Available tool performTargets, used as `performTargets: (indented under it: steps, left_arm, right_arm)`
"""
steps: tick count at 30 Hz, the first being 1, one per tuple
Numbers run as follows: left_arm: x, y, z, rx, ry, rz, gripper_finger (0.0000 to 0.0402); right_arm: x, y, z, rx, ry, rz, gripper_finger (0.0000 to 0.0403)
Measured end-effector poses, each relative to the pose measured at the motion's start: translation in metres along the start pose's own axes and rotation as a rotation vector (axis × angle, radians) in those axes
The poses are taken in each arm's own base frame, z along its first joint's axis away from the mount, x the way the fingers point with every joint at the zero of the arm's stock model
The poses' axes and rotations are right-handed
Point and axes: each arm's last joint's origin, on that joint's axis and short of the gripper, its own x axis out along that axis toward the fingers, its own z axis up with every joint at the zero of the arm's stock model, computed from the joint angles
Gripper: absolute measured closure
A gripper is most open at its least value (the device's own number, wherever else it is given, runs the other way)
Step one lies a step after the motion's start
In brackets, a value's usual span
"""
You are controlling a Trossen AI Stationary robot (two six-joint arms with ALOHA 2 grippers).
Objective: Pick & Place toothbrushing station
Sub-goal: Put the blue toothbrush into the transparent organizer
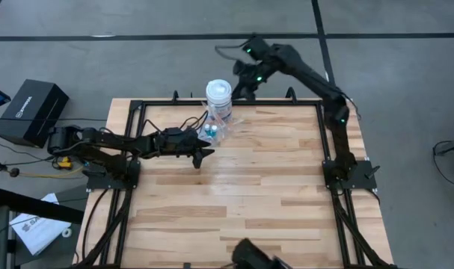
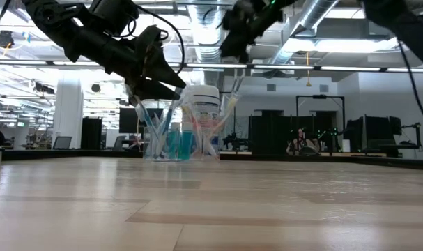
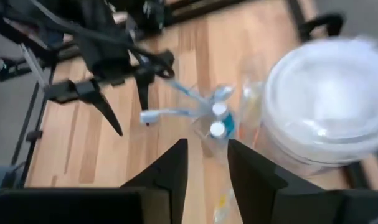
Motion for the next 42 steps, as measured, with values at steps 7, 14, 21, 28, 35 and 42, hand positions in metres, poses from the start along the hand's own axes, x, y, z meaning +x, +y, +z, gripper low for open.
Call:
performTargets:
  steps: [7, 14, 21, 28, 35, 42]
  left_arm:
    - [0.000, 0.000, 0.000, -0.020, -0.001, 0.001, 0.0213]
    - [0.000, 0.000, 0.000, -0.032, -0.002, 0.002, 0.0213]
    - [0.000, 0.000, 0.001, -0.040, -0.008, 0.003, 0.0213]
    - [-0.011, -0.003, 0.013, -0.069, -0.103, 0.023, 0.0213]
    - [-0.022, -0.001, 0.024, -0.090, -0.167, 0.025, 0.0214]
    - [-0.020, 0.003, 0.020, -0.132, -0.122, 0.048, 0.0214]
  right_arm:
    - [0.047, -0.035, -0.017, 0.101, 0.119, 0.047, 0.0315]
    - [0.052, -0.039, -0.024, 0.149, 0.154, 0.107, 0.0326]
    - [-0.021, 0.014, -0.003, 0.048, -0.025, 0.148, 0.0327]
    - [-0.054, 0.062, -0.028, 0.030, -0.318, 0.074, 0.0327]
    - [-0.055, 0.101, -0.148, 0.235, -0.862, -0.184, 0.0330]
    - [-0.026, 0.122, -0.190, 0.311, -0.856, -0.231, 0.0332]
